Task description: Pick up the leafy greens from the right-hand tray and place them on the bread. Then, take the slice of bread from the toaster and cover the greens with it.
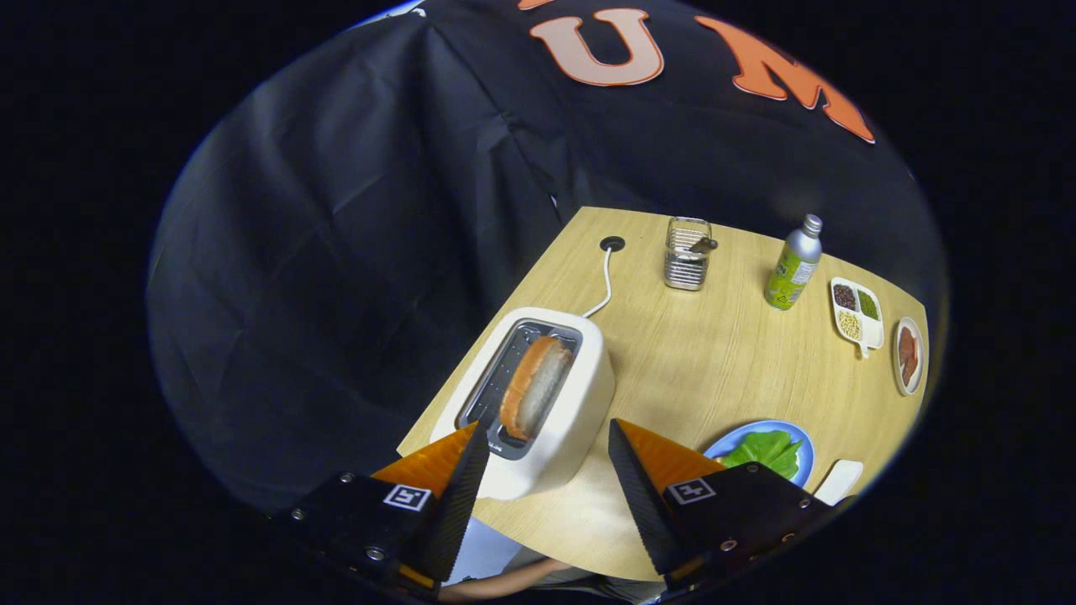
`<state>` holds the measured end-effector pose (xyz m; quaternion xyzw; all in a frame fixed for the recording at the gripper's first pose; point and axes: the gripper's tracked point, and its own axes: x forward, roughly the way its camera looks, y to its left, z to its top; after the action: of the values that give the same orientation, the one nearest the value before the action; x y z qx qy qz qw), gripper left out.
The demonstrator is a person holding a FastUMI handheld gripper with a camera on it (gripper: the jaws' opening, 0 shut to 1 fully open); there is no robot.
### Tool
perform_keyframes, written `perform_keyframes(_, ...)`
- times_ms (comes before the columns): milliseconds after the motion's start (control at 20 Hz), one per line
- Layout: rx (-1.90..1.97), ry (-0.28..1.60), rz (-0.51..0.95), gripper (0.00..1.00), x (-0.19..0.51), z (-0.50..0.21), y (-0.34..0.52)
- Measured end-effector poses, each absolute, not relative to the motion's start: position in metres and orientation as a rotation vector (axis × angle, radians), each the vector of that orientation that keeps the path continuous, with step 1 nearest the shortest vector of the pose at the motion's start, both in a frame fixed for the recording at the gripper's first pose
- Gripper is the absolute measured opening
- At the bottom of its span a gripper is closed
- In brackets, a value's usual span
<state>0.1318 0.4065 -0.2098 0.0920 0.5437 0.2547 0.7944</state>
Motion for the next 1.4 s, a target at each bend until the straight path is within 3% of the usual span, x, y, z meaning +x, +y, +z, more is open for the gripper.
perform_keyframes(250, 0.198, 1.223, 0.511, 0.85, 0.146, -0.215, 0.433)
perform_keyframes(600, 0.150, 1.265, 0.419, 0.72, 0.153, -0.241, 0.444)
perform_keyframes(800, 0.131, 1.269, 0.385, 0.59, 0.155, -0.250, 0.445)
perform_keyframes(1150, 0.118, 1.271, 0.346, 0.23, 0.155, -0.258, 0.453)
perform_keyframes(1400, 0.082, 1.266, 0.322, 0.22, 0.155, -0.263, 0.448)
